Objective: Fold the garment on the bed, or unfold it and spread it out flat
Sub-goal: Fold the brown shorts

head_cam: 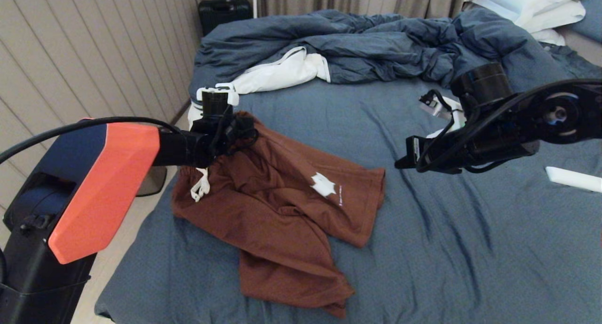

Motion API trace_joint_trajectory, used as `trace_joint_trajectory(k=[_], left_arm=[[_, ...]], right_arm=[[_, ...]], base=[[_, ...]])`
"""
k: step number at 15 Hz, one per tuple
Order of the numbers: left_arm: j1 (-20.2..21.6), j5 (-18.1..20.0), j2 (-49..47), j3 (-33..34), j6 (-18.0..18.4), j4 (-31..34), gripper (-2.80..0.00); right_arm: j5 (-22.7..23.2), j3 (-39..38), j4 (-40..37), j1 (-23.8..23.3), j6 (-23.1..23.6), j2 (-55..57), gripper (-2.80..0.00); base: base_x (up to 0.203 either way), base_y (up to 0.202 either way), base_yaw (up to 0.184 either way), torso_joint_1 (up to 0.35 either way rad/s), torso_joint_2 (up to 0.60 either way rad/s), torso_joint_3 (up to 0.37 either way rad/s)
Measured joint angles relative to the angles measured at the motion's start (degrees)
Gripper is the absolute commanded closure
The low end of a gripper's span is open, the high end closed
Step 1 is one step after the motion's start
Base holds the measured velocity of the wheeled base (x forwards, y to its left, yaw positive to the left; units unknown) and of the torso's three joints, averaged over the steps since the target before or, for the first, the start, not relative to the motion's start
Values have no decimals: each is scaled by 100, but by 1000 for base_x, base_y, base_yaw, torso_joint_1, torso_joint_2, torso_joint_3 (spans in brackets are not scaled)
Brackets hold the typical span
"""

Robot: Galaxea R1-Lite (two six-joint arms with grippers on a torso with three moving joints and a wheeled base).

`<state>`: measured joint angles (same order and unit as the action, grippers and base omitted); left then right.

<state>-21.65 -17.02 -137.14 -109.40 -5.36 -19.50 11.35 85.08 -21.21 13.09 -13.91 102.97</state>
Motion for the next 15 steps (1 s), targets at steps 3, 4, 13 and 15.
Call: trace_joint_trajectory(k=[3, 4, 13, 15], left_arm=[[28, -144, -154, -153, 13, -9, 0], [61, -174, -183, -174, 13, -11, 0], [188, -489, -260, -201, 30, -105, -280], [186, -486, -239, -195, 30, -72, -280]], right_arm=[[-2, 0, 0, 2, 1, 11, 0], [0, -2, 2, 5, 0, 13, 0], [-20, -33, 7, 85, 2, 13, 0], [-20, -33, 5, 88, 0, 9, 0]], base=[[0, 0, 0, 0, 0, 0], [0, 0, 0, 0, 0, 0], [0, 0, 0, 0, 0, 0], [0, 0, 0, 0, 0, 0]])
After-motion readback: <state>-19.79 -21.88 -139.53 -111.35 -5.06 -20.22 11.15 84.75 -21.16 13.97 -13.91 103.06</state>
